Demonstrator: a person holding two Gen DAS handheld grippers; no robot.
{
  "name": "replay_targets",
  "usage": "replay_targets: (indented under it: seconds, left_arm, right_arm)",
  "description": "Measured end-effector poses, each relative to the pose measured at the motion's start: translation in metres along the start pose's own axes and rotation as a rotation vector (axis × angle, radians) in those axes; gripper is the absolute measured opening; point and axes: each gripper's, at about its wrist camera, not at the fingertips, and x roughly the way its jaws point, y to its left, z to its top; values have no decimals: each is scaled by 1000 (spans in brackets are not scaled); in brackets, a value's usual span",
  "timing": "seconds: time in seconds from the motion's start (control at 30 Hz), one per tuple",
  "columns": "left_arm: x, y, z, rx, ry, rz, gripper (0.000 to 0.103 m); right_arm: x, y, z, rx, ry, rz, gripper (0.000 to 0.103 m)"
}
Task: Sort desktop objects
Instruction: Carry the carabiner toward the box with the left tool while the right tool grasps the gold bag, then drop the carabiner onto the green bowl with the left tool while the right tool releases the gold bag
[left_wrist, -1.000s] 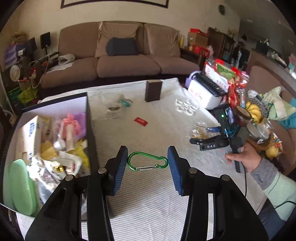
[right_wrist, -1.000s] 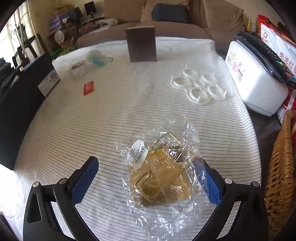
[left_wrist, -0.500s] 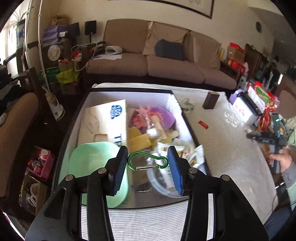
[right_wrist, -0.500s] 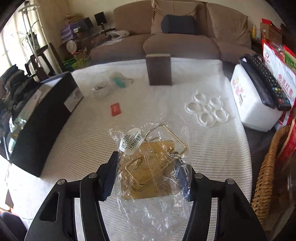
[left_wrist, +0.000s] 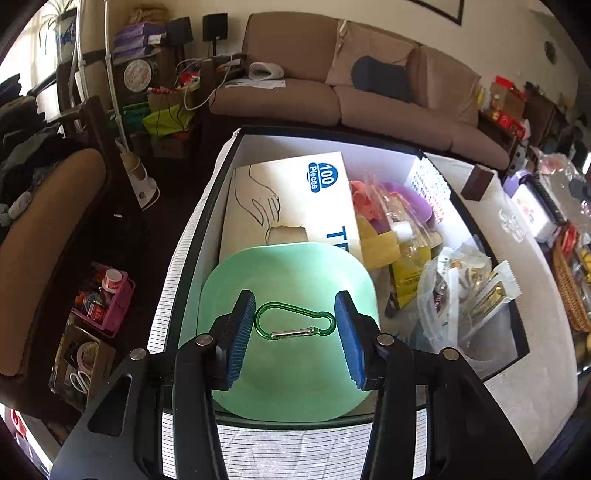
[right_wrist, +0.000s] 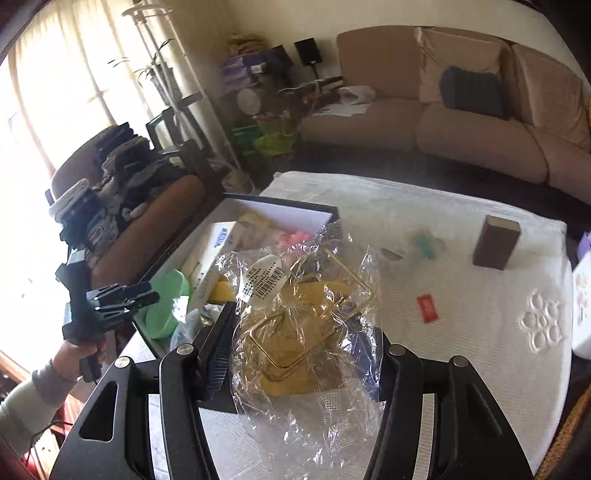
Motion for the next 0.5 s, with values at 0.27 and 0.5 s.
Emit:
replay_targets:
  seconds: [0.27,0.5]
  left_arm:
    - [-11,33,16,-114,-18,-90,64]
    - [-31,29,46,-97,-83,-135,66]
  right_arm:
    - [79,58,42,-31,66,42,59]
    - [125,61,56,-17,110,19,59]
